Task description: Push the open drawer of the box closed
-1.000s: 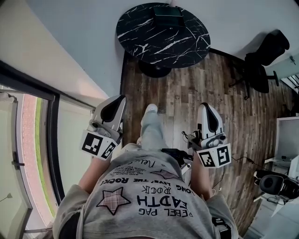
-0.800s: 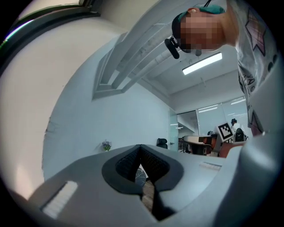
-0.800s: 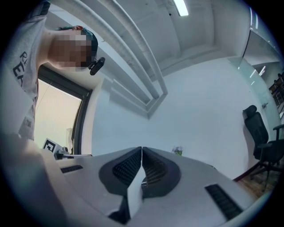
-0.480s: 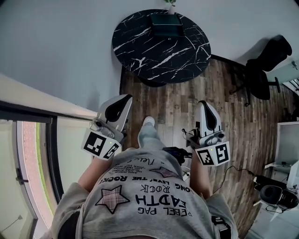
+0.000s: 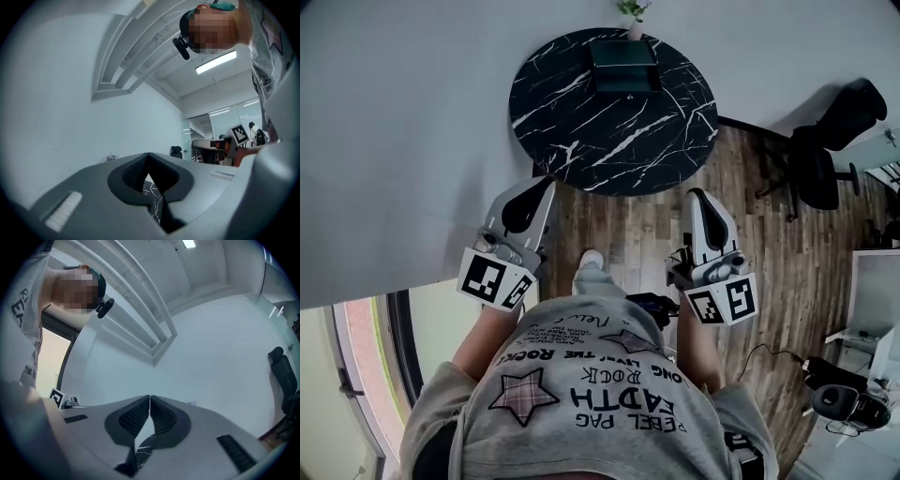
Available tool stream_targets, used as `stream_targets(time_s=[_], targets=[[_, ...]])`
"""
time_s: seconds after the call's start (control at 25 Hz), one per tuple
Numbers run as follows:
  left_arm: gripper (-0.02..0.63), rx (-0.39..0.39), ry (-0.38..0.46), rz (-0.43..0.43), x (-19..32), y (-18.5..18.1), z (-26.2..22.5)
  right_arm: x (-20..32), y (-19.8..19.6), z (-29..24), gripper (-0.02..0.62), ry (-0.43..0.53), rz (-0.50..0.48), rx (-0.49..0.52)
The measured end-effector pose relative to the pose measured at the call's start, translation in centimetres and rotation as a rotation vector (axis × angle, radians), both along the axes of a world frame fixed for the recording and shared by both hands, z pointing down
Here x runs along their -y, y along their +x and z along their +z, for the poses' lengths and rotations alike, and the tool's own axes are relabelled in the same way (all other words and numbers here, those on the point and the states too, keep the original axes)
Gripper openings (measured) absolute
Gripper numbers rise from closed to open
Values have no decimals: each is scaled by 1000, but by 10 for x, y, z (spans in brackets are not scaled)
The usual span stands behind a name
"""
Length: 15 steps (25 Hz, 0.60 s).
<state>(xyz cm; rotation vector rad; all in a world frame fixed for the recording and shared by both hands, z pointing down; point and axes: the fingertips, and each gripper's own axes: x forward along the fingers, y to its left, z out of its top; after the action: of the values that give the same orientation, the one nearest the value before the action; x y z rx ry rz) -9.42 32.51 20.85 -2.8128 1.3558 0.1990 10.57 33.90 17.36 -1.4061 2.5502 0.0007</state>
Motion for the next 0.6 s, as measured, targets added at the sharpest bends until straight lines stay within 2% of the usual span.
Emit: stream_targets(time_s=[0.28,0.6], targets=[[9,7,10,-55,64,-4,5,61,-2,-3,14,-4,-29,-3],[9,-9,-6,-113,107,-14,9,92,-9,-7,14,13,-31,-31]])
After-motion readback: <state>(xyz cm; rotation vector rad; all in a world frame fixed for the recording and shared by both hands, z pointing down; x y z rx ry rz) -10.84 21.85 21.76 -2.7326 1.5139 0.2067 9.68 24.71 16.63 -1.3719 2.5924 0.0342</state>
